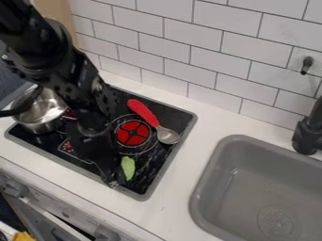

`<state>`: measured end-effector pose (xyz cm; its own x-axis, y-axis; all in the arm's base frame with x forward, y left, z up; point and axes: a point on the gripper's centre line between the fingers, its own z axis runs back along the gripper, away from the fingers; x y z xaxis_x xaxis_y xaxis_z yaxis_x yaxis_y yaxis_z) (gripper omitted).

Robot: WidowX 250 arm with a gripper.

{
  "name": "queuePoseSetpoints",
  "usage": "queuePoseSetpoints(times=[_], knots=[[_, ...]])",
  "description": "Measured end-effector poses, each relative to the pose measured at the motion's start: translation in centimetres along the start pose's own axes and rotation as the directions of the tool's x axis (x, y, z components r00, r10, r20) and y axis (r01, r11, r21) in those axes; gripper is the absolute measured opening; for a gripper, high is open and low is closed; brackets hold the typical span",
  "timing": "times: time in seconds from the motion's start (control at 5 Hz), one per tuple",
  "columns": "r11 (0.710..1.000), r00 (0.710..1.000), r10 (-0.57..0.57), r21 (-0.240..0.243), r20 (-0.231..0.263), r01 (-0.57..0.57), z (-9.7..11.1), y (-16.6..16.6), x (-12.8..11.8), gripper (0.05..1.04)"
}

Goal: Pick green stuff put the right side on the stove

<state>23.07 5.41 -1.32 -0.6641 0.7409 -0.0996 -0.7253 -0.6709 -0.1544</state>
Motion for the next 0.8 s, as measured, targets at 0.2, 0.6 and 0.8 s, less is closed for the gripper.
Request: queuePoseSetpoints(times=[0.2,0.6,0.8], knots=[[0.999,0.999,-0.041,-0.023,-0.016,0.041,1.6,-0.9,-0.2,1.001],[0.989,0.986,-0.145,-0.057,-0.085,0.14,6.0,-3.5,-1.0,1.0],[0.968,0.968,-0.243,-0.088,-0.066,0.237,7.8,-5.0,-0.9,1.0]])
